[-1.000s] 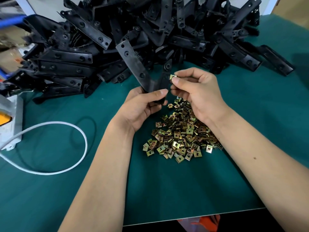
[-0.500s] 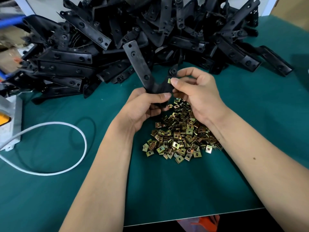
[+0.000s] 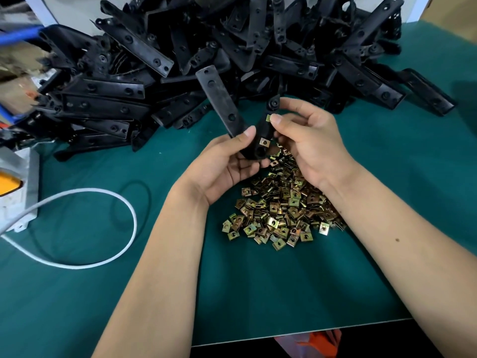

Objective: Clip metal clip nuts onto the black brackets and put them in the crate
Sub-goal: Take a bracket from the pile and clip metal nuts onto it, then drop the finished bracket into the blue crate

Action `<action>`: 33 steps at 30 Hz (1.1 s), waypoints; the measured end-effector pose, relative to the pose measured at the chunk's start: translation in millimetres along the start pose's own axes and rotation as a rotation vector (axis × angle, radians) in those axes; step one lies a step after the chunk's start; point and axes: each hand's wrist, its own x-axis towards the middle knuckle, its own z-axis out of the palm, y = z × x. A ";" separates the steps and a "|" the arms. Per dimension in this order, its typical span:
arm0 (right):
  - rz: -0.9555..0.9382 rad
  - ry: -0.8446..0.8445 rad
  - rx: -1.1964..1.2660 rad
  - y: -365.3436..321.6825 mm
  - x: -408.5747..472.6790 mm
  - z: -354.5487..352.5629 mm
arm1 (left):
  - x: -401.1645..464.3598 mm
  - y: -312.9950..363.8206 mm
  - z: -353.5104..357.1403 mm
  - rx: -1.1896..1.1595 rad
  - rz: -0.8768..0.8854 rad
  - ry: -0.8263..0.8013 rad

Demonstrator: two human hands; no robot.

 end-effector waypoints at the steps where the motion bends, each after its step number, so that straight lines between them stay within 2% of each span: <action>1: -0.002 -0.005 0.015 -0.2 0.0 -0.6 | -0.1 -0.5 0.0 -0.030 -0.004 -0.021; 5: 0.005 -0.027 0.018 -1.1 -0.1 -1.0 | 1.1 -3.6 0.0 -0.117 0.003 -0.047; 8: 0.019 -0.006 -0.016 -0.6 0.6 -0.4 | 2.6 -4.9 -0.5 -0.147 0.012 -0.001; 13: 0.061 0.077 -0.141 2.1 0.6 1.8 | 8.4 -11.1 2.2 -0.054 0.164 0.095; 18: 0.148 -0.052 0.065 -5.0 -1.3 2.5 | 5.7 -9.3 4.6 -0.062 0.145 0.046; 23: 0.096 -0.086 -0.084 -2.6 0.4 2.0 | 5.2 -11.8 7.7 -0.039 0.137 0.067; 29: 0.101 0.064 -0.097 5.2 0.0 6.8 | 8.7 -13.5 11.5 -0.024 0.102 0.103; 33: 0.040 0.141 -0.150 9.3 1.2 8.6 | 11.4 -16.8 17.6 -0.004 0.153 0.242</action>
